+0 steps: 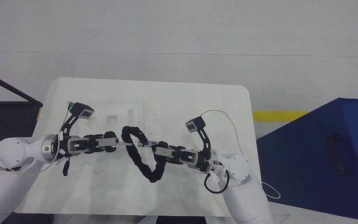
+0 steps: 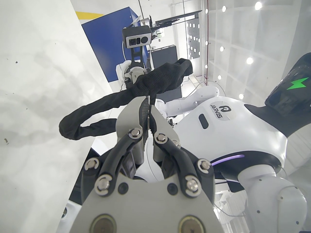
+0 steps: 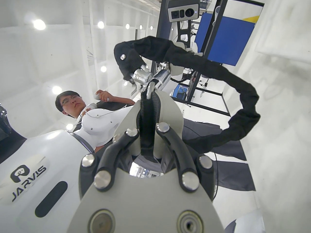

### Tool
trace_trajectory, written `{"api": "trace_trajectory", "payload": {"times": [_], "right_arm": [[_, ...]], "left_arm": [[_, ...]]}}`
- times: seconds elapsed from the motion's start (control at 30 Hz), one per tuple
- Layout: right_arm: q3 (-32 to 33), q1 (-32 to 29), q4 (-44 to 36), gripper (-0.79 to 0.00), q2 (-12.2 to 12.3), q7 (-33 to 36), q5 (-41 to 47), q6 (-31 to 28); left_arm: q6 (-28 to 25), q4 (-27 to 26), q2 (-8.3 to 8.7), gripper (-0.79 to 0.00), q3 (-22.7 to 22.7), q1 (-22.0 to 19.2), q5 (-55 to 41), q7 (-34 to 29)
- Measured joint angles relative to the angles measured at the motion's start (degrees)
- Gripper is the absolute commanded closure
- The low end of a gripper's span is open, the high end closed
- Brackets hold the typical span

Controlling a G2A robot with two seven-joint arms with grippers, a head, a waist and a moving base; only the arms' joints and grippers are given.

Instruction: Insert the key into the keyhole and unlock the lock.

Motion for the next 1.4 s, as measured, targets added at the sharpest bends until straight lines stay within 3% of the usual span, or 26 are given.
{"api": "trace_trajectory", "payload": {"times": [0.33, 1.07, 1.4], "right_arm": [[-1.58, -0.43, -1.2, 0.0, 0.99, -2.4, -3.22, -5.71], [-2.29, -0.33, -0.97, 0.0, 1.13, -2.18, -2.79, -5.27], [-2.75, -1.4, -2.47, 0.0, 1.95, -6.04, -3.1, -5.51]], "left_arm": [[2.93, -0.14, -0.96, 0.0, -0.74, 0.66, -0.68, -0.44], [4.54, 0.47, -1.28, 0.0, -0.67, 0.72, 0.19, -0.48], [5.05, -0.92, -1.79, 0.0, -1.2, 1.71, 0.78, 1.23]]}}
